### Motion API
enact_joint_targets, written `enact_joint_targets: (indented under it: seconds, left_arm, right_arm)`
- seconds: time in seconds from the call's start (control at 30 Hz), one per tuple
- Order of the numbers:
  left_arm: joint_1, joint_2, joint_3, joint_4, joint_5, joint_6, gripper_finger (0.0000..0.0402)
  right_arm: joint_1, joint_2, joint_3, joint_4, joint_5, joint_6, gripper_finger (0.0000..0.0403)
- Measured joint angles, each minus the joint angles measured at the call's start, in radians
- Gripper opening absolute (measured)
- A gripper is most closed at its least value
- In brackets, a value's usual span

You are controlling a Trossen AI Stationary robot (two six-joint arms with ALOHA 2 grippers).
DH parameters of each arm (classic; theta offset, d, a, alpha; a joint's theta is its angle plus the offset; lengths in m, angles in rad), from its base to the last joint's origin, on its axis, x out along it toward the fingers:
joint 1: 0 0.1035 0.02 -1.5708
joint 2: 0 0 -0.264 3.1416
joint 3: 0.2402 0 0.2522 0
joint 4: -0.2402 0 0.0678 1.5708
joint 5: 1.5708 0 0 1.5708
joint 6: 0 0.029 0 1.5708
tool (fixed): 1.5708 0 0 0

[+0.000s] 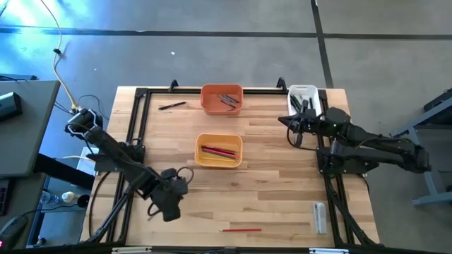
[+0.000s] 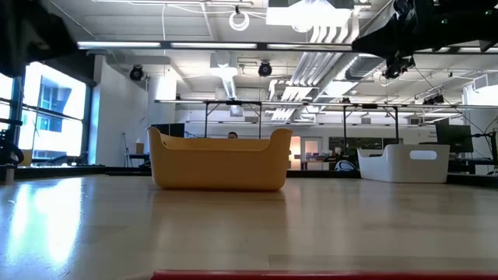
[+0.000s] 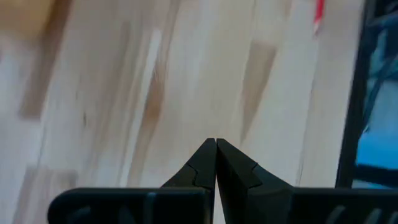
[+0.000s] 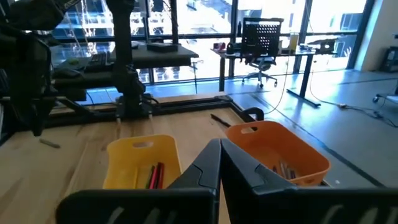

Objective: Sort crayons/erasers/pens/pencils in bins
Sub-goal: Put the gray crayon into the orange bin

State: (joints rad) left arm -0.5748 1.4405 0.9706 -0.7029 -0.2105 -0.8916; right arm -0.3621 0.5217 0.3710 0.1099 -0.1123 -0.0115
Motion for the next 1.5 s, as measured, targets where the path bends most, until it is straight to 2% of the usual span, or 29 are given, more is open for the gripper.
enact_joint_targets:
  seconds: [0.27, 0.57, 0.77, 1.0, 1.33, 1.5]
  left_arm:
    - [-0.067, 0.068, 0.006, -0.165, 0.069, -0.227, 0.0014]
    - [-0.146, 0.131, 0.005, -0.166, 0.075, -0.404, 0.0095]
    - [-0.186, 0.158, -0.071, -0.111, 0.111, -0.502, 0.013]
    - [-0.233, 0.148, -0.185, 0.064, 0.138, -0.604, 0.0132]
    - [-0.252, 0.145, -0.203, 0.065, 0.123, -0.659, 0.013]
    - [-0.252, 0.146, -0.204, 0.06, 0.126, -0.65, 0.0109]
  right_arm:
    - [0.027, 0.0, 0.0, 0.018, 0.007, -0.031, 0.0]
    - [0.027, 0.0, 0.0, 0.023, 0.007, -0.042, 0.0]
    - [0.027, 0.0, 0.0, 0.023, 0.007, -0.042, 0.0]
    - [0.027, 0.001, 0.0, 0.024, 0.006, -0.042, 0.0]
    - [0.027, 0.001, 0.0, 0.027, 0.006, -0.041, 0.0]
    - [0.027, 0.001, 0.0, 0.026, 0.006, -0.041, 0.0]
